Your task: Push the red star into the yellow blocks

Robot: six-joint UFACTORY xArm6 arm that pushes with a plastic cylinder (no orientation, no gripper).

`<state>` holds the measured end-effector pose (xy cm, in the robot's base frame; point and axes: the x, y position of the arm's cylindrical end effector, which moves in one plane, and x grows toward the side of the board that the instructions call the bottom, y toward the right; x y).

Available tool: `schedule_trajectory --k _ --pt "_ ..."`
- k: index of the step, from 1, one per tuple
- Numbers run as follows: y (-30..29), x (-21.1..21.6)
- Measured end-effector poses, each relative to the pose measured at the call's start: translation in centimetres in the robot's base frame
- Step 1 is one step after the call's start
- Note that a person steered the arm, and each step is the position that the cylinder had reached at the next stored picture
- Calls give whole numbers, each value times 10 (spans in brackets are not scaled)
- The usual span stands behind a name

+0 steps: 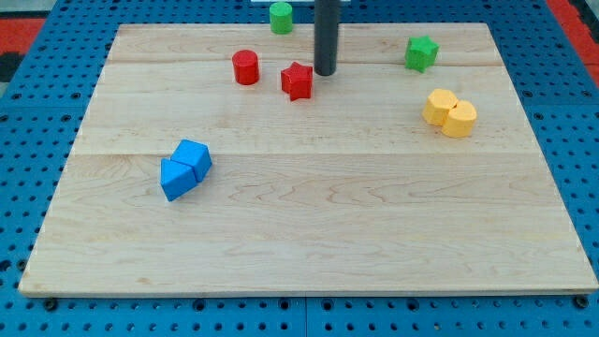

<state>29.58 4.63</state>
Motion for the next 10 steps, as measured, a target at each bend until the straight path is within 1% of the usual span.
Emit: schedule_trajectory --k 1,2,3,5,6,7,8,9,10 --pt "-3 -23" --pt "-40 -46" --pt "-55 -34" --pt "-55 26" --pt "-61 34" --pt "-99 41" --pt "-52 65" --pt "38 74" --pt "92 88"
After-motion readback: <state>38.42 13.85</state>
